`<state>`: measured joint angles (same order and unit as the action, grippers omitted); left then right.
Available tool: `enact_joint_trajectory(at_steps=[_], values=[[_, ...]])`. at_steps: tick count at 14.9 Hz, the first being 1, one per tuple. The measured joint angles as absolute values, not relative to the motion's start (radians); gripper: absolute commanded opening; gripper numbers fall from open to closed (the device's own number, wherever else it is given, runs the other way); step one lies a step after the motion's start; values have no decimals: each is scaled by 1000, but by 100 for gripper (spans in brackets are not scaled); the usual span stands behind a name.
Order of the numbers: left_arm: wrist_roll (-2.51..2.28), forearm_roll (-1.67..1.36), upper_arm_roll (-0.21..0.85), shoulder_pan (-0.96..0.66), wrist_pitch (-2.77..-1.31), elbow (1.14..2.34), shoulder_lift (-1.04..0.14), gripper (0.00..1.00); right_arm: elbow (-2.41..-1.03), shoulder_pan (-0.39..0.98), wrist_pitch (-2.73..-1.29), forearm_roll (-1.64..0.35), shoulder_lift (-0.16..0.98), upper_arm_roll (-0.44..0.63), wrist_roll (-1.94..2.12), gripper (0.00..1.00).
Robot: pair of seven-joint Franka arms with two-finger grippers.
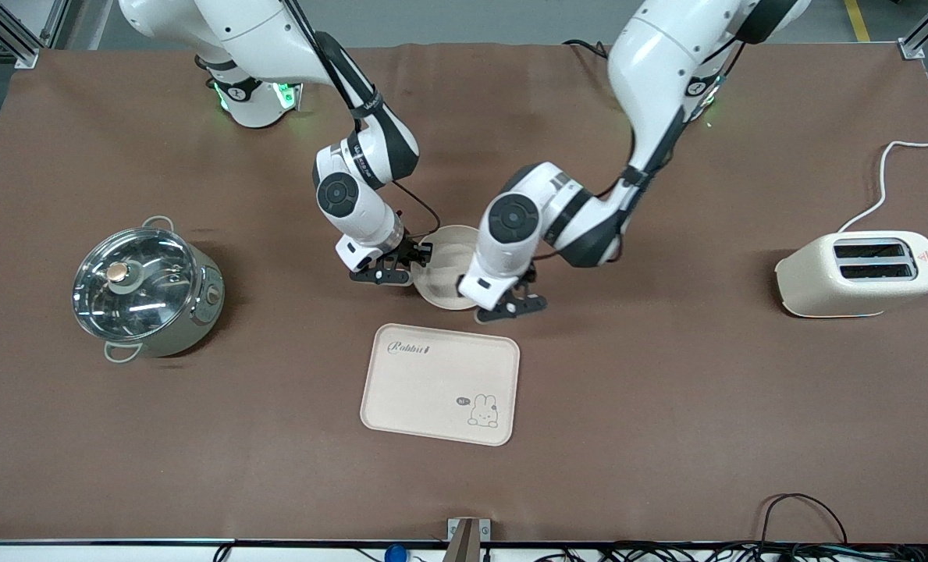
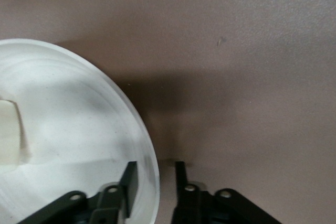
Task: Place bun in plate and plate on tray
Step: 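Slide the plate onto the tray with the right gripper while the left gripper withdraws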
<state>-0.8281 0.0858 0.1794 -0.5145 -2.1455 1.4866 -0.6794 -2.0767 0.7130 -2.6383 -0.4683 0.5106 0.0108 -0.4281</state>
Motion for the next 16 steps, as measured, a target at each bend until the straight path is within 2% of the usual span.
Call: enact_joint_trajectory(at_steps=[1, 8, 13, 16], values=[[-720, 90, 178, -461, -2110, 1477, -654, 100, -2076, 713, -2647, -469, 515, 11, -428, 0], [-187, 96, 179, -130, -1938, 1465, -448, 100, -2069, 709, -2632, -472, 491, 17, -427, 0], [-72, 96, 181, -42, -1777, 1456, -290, 100, -2003, 639, -2568, -492, 429, 27, -426, 0], [-2, 80, 169, -29, -1685, 1449, -182, 100, -1902, 618, -2566, -549, 470, 28, -424, 0]])
